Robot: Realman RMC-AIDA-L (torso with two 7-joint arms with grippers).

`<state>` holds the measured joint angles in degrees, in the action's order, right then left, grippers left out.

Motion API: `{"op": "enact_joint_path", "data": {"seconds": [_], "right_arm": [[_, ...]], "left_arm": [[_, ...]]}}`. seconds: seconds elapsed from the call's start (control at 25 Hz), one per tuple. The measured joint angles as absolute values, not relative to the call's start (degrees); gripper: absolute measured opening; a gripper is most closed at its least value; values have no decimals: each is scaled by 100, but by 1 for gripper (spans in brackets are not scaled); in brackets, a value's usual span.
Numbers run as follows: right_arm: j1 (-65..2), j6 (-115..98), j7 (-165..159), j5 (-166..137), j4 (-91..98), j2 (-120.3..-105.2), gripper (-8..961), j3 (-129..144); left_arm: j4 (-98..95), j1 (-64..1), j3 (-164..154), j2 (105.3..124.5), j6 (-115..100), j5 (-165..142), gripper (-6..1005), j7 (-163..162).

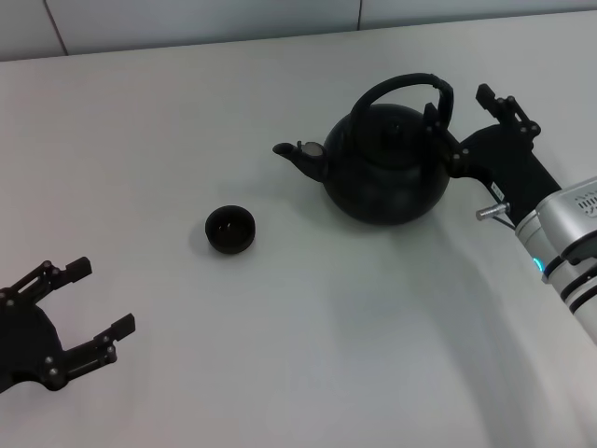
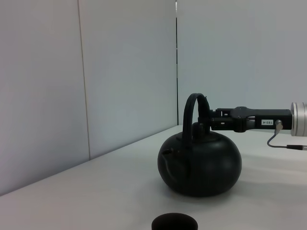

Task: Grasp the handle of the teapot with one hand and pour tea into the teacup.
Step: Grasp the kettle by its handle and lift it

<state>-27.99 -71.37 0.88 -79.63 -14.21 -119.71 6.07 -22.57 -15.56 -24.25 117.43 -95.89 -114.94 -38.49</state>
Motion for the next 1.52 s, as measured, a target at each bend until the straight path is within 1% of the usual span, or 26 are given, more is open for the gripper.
{"op": "enact_joint_path", "data": {"seconds": [0.28, 0.72, 0.8, 1.04, 1.52], "right_arm": [[-2787, -7142, 88, -7990, -1433, -11971, 646, 606], [-2839, -7146, 87, -7989, -1455, -11971, 398, 603], [-2843, -7147, 85, -7975, -1459, -11971, 166, 585], [-2814, -7489, 83, -7972, -1488, -11975, 78, 518], [-2829, -7527, 39, -7991, -1485, -11969, 78, 518]], "left_arm": [[-2279, -1548, -2426, 11772, -9600, -11485, 859, -3849], [-2285, -1519, -2363, 11777, -9675, -11485, 859, -3849], [-2286, -1514, -2345, 11777, -9702, -11485, 859, -3849], [-2285, -1512, -2345, 11785, -9712, -11487, 859, -3834], [-2276, -1512, -2341, 11786, -9712, -11487, 859, -3832]]}}
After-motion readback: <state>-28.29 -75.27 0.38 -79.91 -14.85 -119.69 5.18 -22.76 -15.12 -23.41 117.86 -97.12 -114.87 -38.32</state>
